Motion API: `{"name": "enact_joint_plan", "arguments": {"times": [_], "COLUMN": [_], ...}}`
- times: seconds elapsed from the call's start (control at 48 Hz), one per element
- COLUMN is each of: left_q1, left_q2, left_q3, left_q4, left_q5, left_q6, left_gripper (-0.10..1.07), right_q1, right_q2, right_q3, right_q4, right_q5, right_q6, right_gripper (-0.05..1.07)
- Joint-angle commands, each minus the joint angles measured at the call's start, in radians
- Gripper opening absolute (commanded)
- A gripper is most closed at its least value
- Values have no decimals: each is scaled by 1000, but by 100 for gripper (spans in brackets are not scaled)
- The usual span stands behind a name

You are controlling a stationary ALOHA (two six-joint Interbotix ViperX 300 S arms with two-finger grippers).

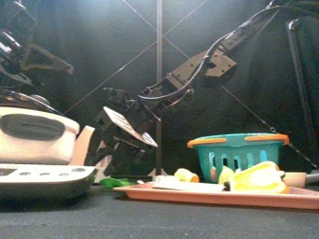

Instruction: Grab whtie sushi piece

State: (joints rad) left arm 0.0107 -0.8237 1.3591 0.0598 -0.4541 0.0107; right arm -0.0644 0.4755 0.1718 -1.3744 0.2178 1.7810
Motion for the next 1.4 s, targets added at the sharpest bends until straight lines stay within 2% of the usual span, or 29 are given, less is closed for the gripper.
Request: {"name": "enact_joint_plan", "arguments": {"times": [0.0, 0.271, 0.458, 0.542, 1.375], "left_q1": [0, 2, 5, 5, 9], "left_q2": [3, 3, 3, 3, 3], "left_q3": [-12, -12, -11, -12, -11], "left_q4": [-2, -2, -2, -2, -2], "left_q5": [-5, -5, -3, -3, -3], "left_q6": [2, 2, 2, 2, 2], "left_gripper": [25, 25, 25, 25, 25], "right_q1": [-11, -9, -9, -9, -21], "right_q2": [-100, -242, -290, -298, -296], "right_q3": [26, 219, 342, 370, 419], "right_q4": [3, 58, 64, 64, 43], "right_q5": [2, 2, 2, 0, 3], "right_q6": [0, -2, -3, -3, -3], "right_gripper": [91, 91, 91, 91, 90]}}
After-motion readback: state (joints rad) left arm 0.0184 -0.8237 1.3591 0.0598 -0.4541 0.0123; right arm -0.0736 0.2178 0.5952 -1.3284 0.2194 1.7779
